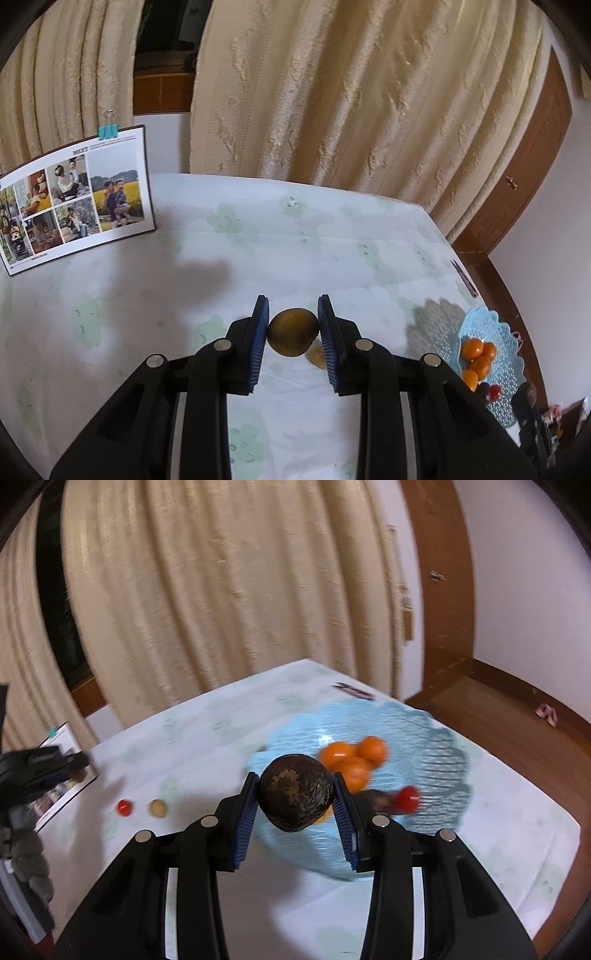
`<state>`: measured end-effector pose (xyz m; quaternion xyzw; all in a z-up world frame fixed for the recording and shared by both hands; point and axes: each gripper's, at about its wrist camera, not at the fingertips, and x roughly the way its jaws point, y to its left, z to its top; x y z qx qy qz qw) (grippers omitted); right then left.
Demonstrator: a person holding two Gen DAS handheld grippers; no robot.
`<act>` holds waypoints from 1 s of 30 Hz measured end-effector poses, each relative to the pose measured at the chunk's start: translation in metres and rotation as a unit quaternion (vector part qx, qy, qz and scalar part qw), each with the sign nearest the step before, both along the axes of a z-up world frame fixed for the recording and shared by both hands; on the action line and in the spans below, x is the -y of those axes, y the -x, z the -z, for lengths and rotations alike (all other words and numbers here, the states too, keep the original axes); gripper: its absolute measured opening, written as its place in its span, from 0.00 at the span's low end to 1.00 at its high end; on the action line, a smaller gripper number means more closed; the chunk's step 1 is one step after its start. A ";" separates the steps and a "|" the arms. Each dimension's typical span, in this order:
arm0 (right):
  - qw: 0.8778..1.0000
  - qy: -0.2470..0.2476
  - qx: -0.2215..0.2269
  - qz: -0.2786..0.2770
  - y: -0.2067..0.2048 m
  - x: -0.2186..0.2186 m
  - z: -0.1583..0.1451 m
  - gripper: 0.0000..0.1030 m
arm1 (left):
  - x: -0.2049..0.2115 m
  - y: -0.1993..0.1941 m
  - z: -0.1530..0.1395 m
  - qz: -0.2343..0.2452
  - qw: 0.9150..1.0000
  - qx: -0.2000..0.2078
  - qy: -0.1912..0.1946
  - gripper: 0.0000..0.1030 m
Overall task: Organize fruits
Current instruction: 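Carry the passion fruit into the basket and open the right tool while the left carries the yellow fruit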
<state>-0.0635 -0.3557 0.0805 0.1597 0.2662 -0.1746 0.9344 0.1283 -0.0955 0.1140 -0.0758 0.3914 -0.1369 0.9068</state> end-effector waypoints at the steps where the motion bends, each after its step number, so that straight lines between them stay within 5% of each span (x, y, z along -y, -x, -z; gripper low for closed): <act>1: 1.000 -0.003 -0.002 0.011 0.003 0.009 0.002 0.40 | 0.002 0.001 0.000 0.003 1.000 0.001 -0.001 0.27; 19: 0.997 -0.033 -0.033 0.053 0.013 0.057 0.034 0.40 | 0.032 0.023 0.001 0.050 0.999 0.011 -0.016 0.27; 22: 0.997 -0.039 -0.025 0.055 0.014 0.060 0.034 0.51 | 0.034 0.024 0.001 0.052 0.998 0.011 -0.016 0.27; 30: 0.997 -0.039 0.005 0.066 0.033 0.071 0.025 0.52 | 0.041 0.031 -0.001 0.063 0.998 0.019 -0.021 0.27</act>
